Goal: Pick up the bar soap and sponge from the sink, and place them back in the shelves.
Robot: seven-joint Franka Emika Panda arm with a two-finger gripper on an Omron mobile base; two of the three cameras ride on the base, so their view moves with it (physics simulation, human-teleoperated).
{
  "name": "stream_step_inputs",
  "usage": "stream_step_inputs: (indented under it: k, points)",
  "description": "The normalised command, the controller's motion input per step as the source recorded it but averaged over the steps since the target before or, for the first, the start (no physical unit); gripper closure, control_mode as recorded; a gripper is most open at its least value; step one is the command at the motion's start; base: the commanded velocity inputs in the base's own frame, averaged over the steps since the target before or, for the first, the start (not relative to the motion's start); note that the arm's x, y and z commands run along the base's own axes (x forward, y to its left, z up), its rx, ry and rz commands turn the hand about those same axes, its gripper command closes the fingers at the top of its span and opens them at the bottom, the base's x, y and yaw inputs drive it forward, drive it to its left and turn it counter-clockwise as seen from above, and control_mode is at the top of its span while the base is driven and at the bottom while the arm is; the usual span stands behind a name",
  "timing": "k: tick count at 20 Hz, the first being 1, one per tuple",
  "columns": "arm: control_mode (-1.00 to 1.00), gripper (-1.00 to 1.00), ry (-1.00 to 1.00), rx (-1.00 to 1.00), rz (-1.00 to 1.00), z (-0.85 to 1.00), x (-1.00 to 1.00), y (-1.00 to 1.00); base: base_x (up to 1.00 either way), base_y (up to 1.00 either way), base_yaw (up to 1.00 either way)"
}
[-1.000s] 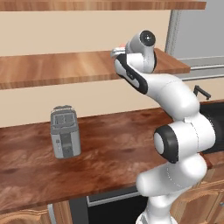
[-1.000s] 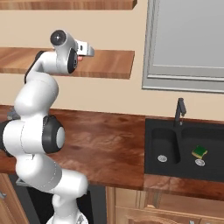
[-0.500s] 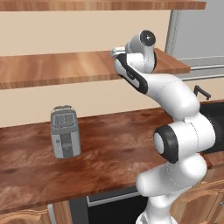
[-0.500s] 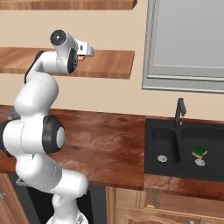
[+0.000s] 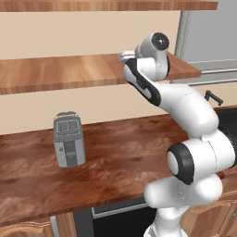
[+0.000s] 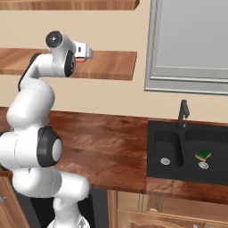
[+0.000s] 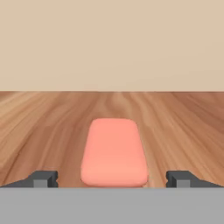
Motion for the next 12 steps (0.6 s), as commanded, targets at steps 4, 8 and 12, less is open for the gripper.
stream_step_inputs:
  k: [4,8,12]
  points:
    - [-1.0,-1.0,-0.08,0.0,0.0,0.0,-0.67,-0.01,0.0,0.0,0.0]
    - [-1.0,-1.0,-0.04,0.0,0.0,0.03,-0.78,-0.08,0.0,0.0,0.0]
    - [-1.0,-1.0,0.0,0.0,0.0,0.09,-0.75,-0.15,0.0,0.0,0.0]
